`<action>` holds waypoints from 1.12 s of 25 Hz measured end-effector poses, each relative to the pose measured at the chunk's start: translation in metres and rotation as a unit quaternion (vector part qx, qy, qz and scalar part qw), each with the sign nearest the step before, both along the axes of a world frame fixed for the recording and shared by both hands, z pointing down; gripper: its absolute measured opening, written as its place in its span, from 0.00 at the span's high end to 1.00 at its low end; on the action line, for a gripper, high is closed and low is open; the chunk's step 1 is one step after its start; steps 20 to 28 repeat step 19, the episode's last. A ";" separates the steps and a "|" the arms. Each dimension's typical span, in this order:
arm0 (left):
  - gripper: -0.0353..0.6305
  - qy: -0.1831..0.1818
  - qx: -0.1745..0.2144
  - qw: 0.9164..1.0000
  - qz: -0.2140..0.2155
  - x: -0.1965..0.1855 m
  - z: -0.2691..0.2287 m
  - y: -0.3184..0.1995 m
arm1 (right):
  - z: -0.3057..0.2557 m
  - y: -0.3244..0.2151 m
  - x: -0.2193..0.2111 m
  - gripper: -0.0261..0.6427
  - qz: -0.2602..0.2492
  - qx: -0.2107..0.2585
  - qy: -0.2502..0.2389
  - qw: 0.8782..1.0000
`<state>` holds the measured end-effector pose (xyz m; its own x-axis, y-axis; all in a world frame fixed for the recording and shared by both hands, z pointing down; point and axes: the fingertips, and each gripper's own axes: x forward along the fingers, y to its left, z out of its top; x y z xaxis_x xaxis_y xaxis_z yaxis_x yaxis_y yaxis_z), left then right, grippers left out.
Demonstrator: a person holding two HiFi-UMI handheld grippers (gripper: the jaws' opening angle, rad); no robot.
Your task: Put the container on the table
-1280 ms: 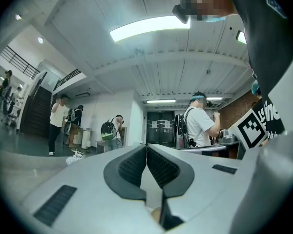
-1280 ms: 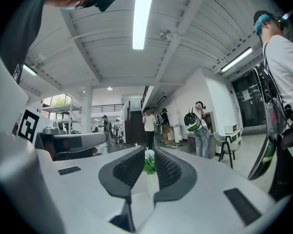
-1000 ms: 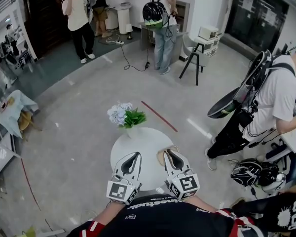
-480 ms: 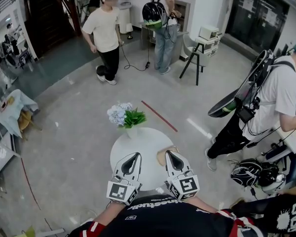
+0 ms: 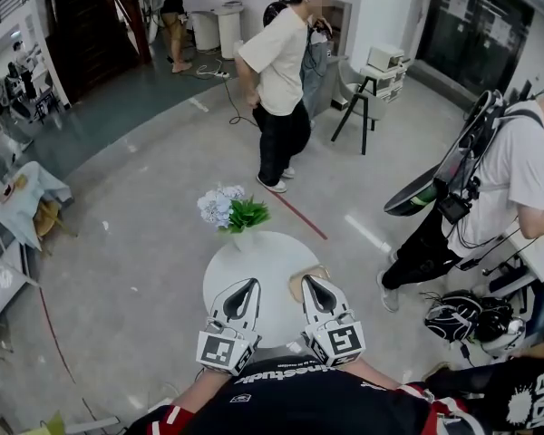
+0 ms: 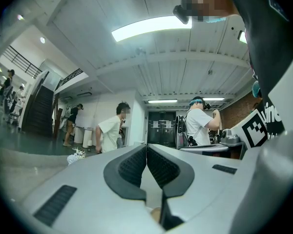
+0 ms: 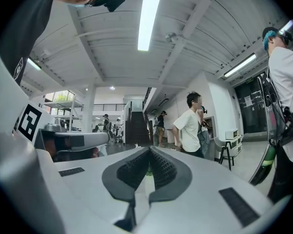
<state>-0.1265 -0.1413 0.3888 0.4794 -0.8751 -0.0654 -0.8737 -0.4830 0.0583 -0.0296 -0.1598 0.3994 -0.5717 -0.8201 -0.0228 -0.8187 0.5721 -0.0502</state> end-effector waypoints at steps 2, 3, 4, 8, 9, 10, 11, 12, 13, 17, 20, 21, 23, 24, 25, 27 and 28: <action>0.91 0.000 0.000 1.000 -0.001 0.000 0.000 0.000 | -0.001 0.000 0.000 0.96 -0.002 0.001 0.000 1.000; 0.91 0.000 0.000 1.000 -0.001 0.000 0.000 0.000 | -0.001 0.000 0.000 0.96 -0.002 0.001 0.000 1.000; 0.91 0.000 0.000 1.000 -0.001 0.001 0.000 0.000 | -0.001 0.001 0.000 0.96 -0.003 0.001 0.000 1.000; 0.91 -0.001 0.001 1.000 0.000 0.001 -0.002 0.001 | -0.002 0.001 0.000 0.96 -0.004 0.003 -0.001 1.000; 0.91 -0.001 0.000 1.000 0.000 0.001 -0.002 0.001 | -0.003 0.001 0.000 0.96 -0.005 0.002 -0.002 1.000; 0.91 -0.001 0.000 1.000 0.000 0.001 -0.002 0.001 | -0.003 0.002 0.000 0.96 -0.005 0.001 -0.003 1.000; 0.91 -0.002 -0.001 1.000 0.000 0.001 -0.002 0.001 | -0.004 0.002 0.000 0.96 -0.005 0.001 -0.004 1.000; 0.91 -0.003 0.000 1.000 0.000 0.001 -0.002 0.000 | -0.004 0.001 0.000 0.96 -0.005 0.001 -0.005 1.000; 0.91 -0.003 0.000 1.000 -0.001 0.001 -0.002 -0.001 | -0.004 0.000 -0.001 0.96 -0.005 0.002 -0.006 1.000; 0.91 -0.004 0.001 1.000 -0.002 0.001 -0.001 -0.001 | -0.003 -0.001 -0.001 0.96 -0.006 0.002 -0.005 1.000; 0.91 -0.002 0.000 1.000 -0.002 0.001 0.000 -0.001 | -0.002 -0.001 -0.001 0.96 -0.006 0.001 -0.004 1.000; 0.91 -0.002 0.000 1.000 -0.002 0.001 0.000 -0.001 | -0.002 -0.001 -0.001 0.96 -0.006 0.001 -0.004 1.000; 0.91 -0.002 0.000 1.000 -0.002 0.001 0.000 -0.001 | -0.002 -0.001 -0.001 0.96 -0.006 0.001 -0.004 1.000; 0.91 -0.002 0.000 1.000 -0.002 0.001 0.000 -0.001 | -0.002 -0.001 -0.001 0.96 -0.006 0.001 -0.004 1.000; 0.91 -0.002 0.000 1.000 -0.002 0.001 0.000 -0.001 | -0.002 -0.001 -0.001 0.96 -0.006 0.001 -0.004 1.000; 0.91 -0.002 0.000 1.000 -0.002 0.001 0.000 -0.001 | -0.002 -0.001 -0.001 0.96 -0.006 0.001 -0.004 1.000; 0.91 -0.002 0.000 1.000 -0.002 0.001 0.000 -0.001 | -0.002 -0.001 -0.001 0.96 -0.006 0.001 -0.004 1.000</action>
